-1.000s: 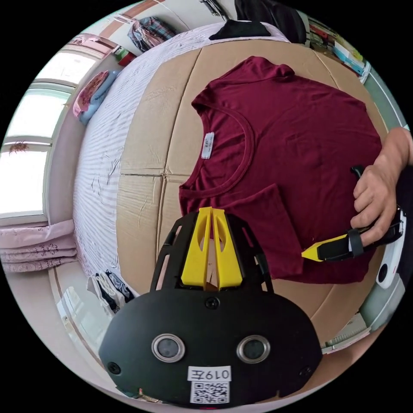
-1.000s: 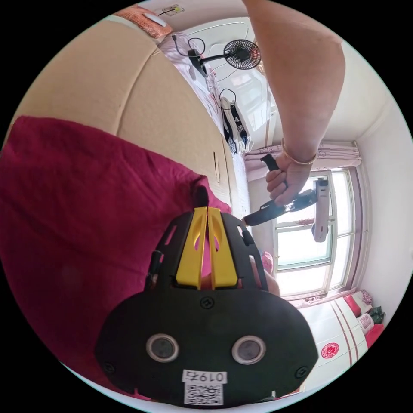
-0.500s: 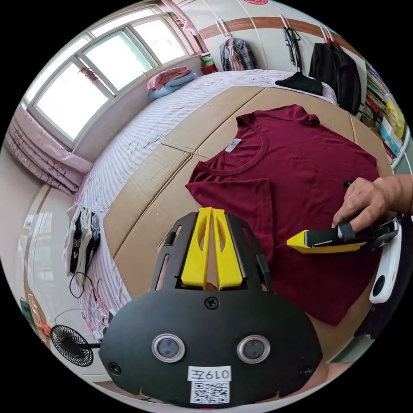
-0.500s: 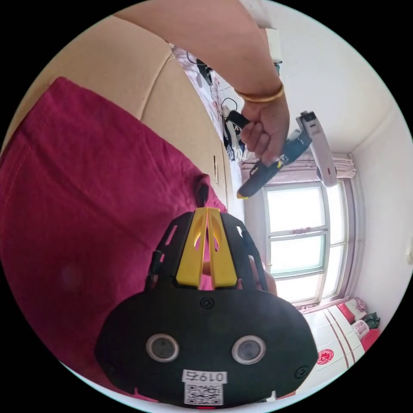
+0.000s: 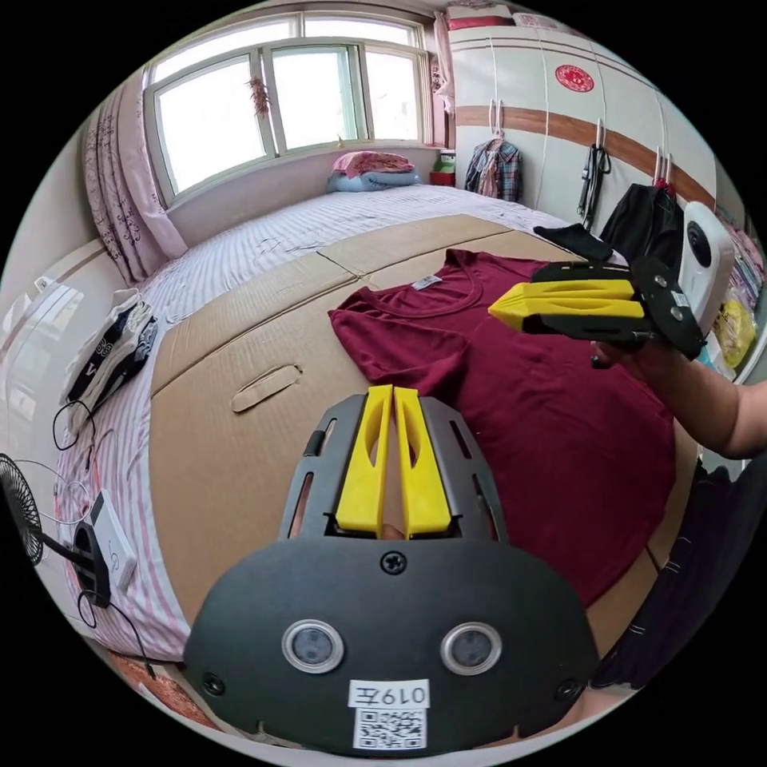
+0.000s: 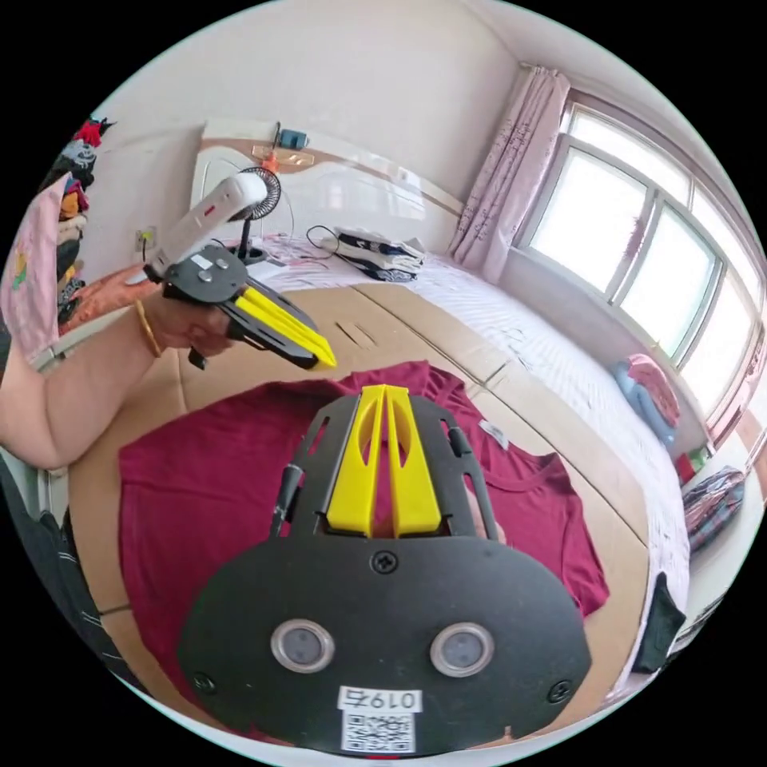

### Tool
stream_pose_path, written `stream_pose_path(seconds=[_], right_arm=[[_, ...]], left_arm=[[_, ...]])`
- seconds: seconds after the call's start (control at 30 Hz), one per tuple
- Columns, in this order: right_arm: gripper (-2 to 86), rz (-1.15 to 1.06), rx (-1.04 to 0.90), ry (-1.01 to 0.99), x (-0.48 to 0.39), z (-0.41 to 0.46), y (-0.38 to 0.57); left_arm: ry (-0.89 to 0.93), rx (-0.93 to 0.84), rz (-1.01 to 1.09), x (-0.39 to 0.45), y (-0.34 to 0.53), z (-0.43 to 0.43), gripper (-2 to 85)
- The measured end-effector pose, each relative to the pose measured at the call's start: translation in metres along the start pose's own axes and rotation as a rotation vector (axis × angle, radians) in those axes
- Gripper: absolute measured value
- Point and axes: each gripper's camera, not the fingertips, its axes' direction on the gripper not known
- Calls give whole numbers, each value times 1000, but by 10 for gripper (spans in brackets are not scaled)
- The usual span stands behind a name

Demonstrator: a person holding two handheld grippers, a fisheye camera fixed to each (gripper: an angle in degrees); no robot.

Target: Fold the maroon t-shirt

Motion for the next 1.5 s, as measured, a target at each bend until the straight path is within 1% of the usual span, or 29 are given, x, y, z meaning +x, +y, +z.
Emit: stream_pose_path(seconds=[0.07,0.13,0.2,0.3,0.5,0.63,0.77,0.87,0.93,1.0,1.1,1.2,1.3,1.37,1.5], right_arm=[[-10,-76,-53,106,-20,7,0],[-9,-127,-46,167,-35,6,3],[-9,-148,-19,178,-44,-1,5],[-6,-182,-20,135,-50,-10,1],[24,-183,-27,118,-37,-28,-9],[59,-166,-20,69,-25,-43,-20],[68,-145,-19,57,-13,-61,-32],[73,-161,-46,-27,-6,-76,-38],[83,-178,-78,-43,-3,-83,-41],[88,-176,-84,-49,3,-91,-43],[87,-146,-85,-59,20,-105,-47],[83,-125,-116,-37,40,-113,-52],[54,-39,-158,71,72,-112,-62],[9,45,-155,148,105,-112,-74],[-5,221,-132,87,170,-109,-95]], left_arm=[[43,26,42,4,8,-9,21],[54,31,77,9,17,-17,28],[-18,17,124,18,28,-22,43],[-112,4,190,34,40,-23,51],[-181,-49,264,50,56,-24,43],[-167,-89,274,53,65,-24,47],[-215,-125,267,55,73,-25,60],[-189,-96,241,52,77,-32,62],[-168,-82,233,51,79,-34,62],[-186,-97,258,56,81,-29,62],[-213,-132,281,59,83,-19,62],[-198,-107,263,55,84,-18,59],[-194,-76,229,48,86,-18,47],[-180,-69,223,45,89,-17,33],[-151,-75,244,43,97,-18,15]])
